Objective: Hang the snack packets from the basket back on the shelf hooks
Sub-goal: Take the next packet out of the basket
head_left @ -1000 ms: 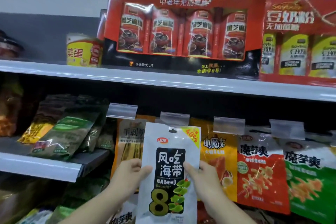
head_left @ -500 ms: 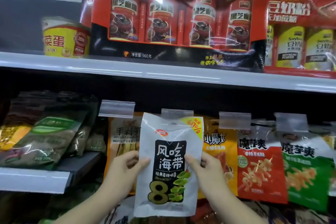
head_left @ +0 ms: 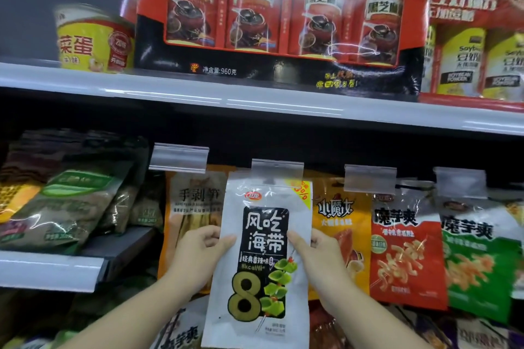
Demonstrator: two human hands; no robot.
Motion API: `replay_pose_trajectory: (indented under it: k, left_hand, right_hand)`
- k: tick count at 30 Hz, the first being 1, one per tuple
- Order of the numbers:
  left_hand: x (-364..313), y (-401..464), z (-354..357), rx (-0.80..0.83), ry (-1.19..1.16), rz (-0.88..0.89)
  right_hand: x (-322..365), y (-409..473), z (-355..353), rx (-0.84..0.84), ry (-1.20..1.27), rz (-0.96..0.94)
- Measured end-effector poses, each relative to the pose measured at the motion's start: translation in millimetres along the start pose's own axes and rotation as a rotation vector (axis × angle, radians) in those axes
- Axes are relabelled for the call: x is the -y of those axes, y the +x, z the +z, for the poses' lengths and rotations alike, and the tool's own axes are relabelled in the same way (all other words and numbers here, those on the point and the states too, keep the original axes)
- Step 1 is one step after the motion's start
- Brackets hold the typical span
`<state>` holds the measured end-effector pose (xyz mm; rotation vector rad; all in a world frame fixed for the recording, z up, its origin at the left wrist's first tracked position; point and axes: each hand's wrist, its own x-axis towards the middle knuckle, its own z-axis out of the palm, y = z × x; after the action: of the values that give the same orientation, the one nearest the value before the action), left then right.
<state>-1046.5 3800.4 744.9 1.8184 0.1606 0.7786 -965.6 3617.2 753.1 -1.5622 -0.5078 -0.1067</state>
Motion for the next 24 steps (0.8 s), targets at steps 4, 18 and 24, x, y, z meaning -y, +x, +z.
replay_pose_trajectory:
  k: [4,18,24]
  left_hand:
    - [6,11,6,-0.025,0.043,0.001]
    - [36,67,35,-0.111,0.180,-0.054]
    - [43,84,45,-0.146,0.161,-0.134]
  right_hand:
    - [-4,8,1,0.011,-0.009,0.023]
    - [-18,60,7,-0.031,-0.123,0.075]
    - [-30,80,12,-0.062,-0.109,0.105]
